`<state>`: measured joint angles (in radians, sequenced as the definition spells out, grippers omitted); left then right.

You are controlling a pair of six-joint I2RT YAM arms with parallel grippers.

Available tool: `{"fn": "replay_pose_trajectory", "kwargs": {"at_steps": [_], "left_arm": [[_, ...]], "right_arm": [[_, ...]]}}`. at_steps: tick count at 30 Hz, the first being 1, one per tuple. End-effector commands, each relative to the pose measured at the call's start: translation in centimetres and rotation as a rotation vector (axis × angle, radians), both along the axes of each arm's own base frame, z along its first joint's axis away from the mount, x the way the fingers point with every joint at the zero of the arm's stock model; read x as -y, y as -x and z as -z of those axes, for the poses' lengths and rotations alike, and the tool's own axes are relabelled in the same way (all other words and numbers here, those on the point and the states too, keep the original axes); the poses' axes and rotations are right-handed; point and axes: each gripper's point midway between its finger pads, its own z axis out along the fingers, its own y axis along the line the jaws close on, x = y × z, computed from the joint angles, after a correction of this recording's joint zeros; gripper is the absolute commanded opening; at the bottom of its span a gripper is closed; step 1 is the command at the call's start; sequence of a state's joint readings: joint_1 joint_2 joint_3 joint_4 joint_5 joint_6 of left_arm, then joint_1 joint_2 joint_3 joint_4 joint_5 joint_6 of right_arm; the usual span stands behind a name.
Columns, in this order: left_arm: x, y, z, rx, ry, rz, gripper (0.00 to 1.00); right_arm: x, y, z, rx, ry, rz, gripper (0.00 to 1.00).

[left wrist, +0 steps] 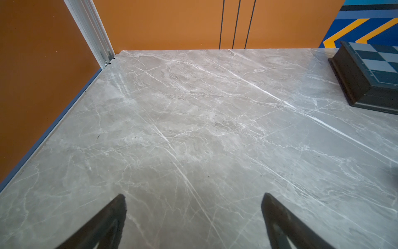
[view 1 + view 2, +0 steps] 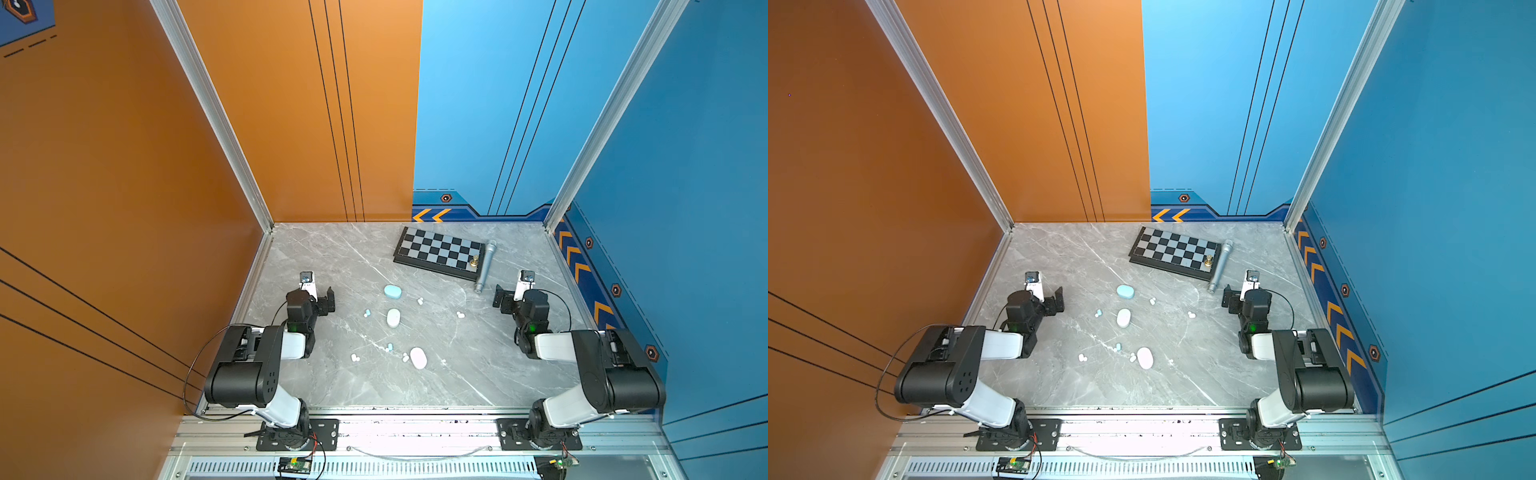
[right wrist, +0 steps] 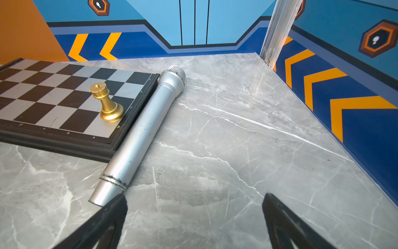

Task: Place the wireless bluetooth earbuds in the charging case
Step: 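Move the right gripper over the white oval earbud case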

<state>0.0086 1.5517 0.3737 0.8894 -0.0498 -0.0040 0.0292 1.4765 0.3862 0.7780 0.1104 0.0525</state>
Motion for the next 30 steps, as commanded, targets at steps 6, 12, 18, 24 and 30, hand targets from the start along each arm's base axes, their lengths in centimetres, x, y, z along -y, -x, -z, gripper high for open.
{"fn": "replay_pose_trajectory", "kwargs": {"at_steps": [6, 12, 18, 24, 30], "left_arm": [[0.0, 1.3, -6.9, 0.104, 0.089, 0.022, 0.98], [-0.3, 3.6, -10.6, 0.003, 0.298, -0.022, 0.98], [0.0, 5.3, -12.9, 0.104, 0.379, 0.008, 0.98], [4.7, 6.0, -13.2, 0.07, 0.335, 0.24, 0.98], [8.0, 7.0, -13.2, 0.007, 0.263, 0.379, 0.98]], "right_arm": [[1.6, 3.1, -7.3, -0.199, -0.433, 0.282, 1.0], [-2.5, 4.6, -9.8, -0.117, -0.698, 0.026, 1.0], [-12.4, 8.4, -8.3, -0.406, -0.392, -0.306, 0.94], [-21.4, 13.9, -3.9, -0.604, -0.105, -0.617, 0.94], [-27.6, 18.4, 0.0, -0.715, 0.169, -0.873, 0.94]]}}
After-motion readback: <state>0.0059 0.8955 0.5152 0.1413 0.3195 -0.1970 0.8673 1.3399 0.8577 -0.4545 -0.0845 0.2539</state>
